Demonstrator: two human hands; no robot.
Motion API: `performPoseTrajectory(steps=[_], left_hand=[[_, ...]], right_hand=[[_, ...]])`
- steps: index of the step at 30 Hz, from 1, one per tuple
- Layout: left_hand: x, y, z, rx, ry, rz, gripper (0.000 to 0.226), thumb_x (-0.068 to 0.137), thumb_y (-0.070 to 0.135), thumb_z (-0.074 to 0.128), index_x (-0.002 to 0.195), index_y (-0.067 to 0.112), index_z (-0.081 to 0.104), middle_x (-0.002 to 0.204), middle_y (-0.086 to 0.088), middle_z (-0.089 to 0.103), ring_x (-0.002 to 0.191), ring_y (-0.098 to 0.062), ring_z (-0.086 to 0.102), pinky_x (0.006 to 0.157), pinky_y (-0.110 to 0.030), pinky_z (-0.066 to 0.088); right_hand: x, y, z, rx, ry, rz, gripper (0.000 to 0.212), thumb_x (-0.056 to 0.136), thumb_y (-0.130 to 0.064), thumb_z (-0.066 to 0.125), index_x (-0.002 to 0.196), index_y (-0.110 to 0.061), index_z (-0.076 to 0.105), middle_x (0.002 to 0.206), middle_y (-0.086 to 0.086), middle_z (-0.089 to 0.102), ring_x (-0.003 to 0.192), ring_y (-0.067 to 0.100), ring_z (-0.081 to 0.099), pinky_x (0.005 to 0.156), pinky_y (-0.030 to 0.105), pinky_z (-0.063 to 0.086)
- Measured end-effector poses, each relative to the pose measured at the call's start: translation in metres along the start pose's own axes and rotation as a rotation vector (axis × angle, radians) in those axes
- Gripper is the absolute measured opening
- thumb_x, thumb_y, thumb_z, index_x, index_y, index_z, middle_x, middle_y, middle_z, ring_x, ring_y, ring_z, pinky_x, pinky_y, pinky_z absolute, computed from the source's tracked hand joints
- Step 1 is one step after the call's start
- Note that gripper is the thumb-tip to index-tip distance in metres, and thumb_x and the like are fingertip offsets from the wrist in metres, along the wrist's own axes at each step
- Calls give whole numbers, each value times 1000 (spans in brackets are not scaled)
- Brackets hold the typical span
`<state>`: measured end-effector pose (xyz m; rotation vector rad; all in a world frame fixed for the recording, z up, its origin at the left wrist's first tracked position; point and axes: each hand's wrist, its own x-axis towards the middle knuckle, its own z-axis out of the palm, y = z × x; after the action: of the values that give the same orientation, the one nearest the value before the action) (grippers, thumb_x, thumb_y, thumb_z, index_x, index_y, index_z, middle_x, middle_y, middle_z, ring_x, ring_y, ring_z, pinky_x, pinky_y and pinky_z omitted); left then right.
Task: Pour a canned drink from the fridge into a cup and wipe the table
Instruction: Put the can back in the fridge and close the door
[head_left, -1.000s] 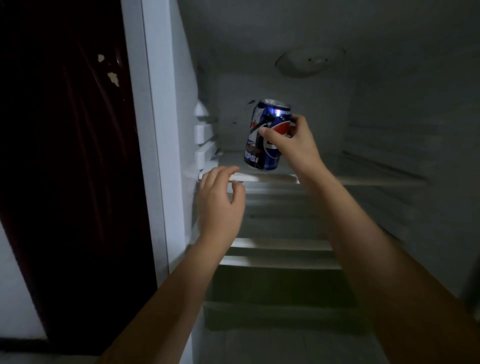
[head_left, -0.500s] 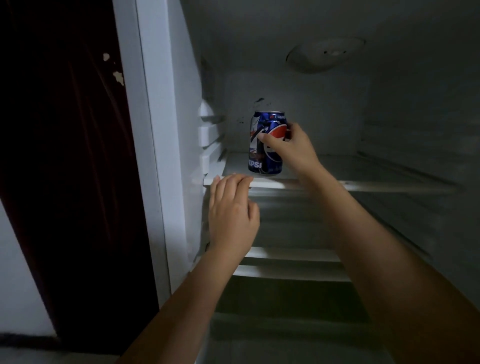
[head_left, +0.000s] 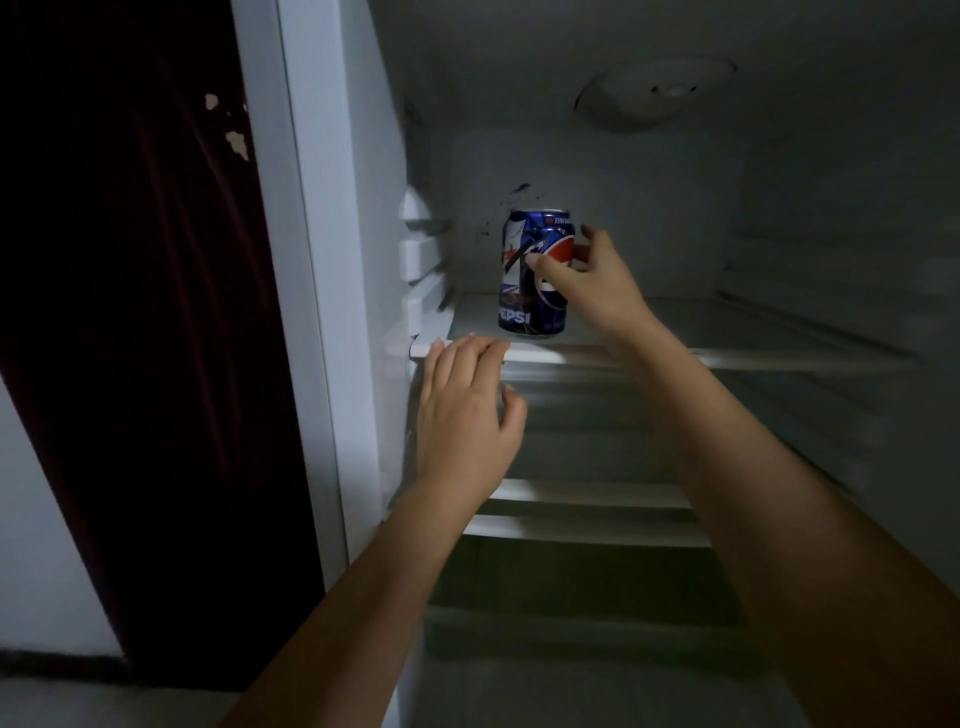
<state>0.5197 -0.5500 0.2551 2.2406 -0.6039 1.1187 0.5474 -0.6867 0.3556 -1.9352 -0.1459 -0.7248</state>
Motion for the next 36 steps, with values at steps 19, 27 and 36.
performPoseTrajectory(steps=[19,27,36], left_hand=[[-83,25,-26,76,-155,125,42,84,23,39,112,4,63,110,-11,67,110,-28,59,103,-44,37],[-144,25,-33,83,-355,135,44,83,29,37,109,6,65,103,-9,69,101,-26,62,96,-39,45],[-208,21,-70,35,-559,165,51,82,34,37,110,1,63,102,-12,68,95,-30,63,88,-36,48]], right_hand=[[-166,33,-34,-887,134,-492,40,83,-23,46,115,-2,57,103,17,64,94,33,58,78,38,48],[-246,77,-33,-970,-119,-238,36,75,-24,47,95,-1,65,85,18,67,75,35,64,66,39,53],[-346,59,-30,-976,-187,-30,36,86,-19,49,115,1,57,107,21,62,98,38,57,80,39,45]])
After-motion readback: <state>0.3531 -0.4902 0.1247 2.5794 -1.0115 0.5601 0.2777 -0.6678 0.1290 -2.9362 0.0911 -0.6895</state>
